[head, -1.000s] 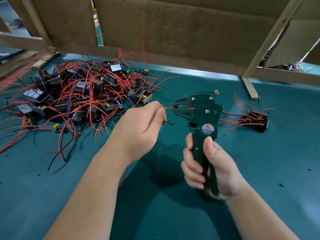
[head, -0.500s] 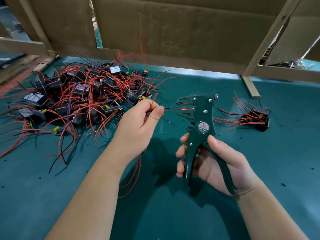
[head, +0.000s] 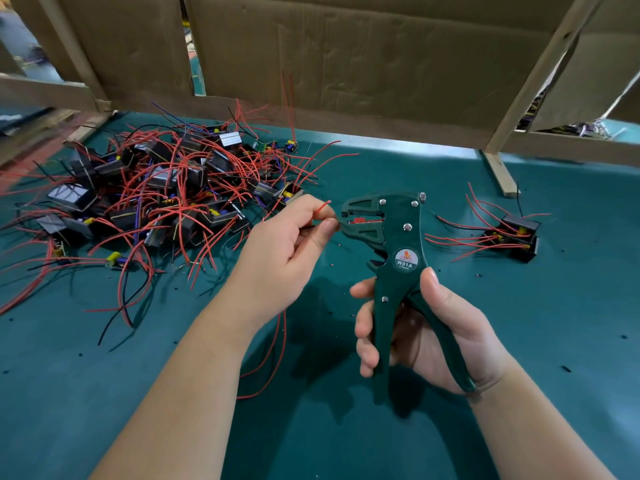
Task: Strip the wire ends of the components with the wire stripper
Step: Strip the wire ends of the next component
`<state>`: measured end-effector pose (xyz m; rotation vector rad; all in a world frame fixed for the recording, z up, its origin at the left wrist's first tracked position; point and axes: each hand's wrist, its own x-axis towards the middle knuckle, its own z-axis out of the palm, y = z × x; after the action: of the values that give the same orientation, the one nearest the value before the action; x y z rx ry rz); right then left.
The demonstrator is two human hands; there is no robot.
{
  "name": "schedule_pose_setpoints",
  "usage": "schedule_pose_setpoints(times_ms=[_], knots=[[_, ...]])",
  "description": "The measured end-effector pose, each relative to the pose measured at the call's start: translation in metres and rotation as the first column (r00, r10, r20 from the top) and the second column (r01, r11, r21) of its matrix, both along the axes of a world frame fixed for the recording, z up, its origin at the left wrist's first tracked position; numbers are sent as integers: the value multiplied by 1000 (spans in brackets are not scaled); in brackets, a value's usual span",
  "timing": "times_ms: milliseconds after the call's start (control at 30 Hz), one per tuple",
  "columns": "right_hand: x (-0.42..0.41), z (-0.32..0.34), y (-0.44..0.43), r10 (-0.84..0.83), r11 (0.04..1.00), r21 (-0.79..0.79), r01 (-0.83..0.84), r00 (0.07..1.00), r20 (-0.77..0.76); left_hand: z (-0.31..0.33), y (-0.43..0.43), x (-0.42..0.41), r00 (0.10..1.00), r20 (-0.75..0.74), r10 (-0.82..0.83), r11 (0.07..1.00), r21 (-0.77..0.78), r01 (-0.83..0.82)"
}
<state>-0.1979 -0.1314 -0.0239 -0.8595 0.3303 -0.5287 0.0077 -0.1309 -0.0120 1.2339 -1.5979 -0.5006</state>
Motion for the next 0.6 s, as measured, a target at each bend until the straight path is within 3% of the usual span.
schedule_pose_setpoints(times_ms=[600], knots=[[-1, 0, -1, -25, 1000, -10, 25, 999, -34, 3, 1, 0, 993, 101, 54, 995, -94, -44]])
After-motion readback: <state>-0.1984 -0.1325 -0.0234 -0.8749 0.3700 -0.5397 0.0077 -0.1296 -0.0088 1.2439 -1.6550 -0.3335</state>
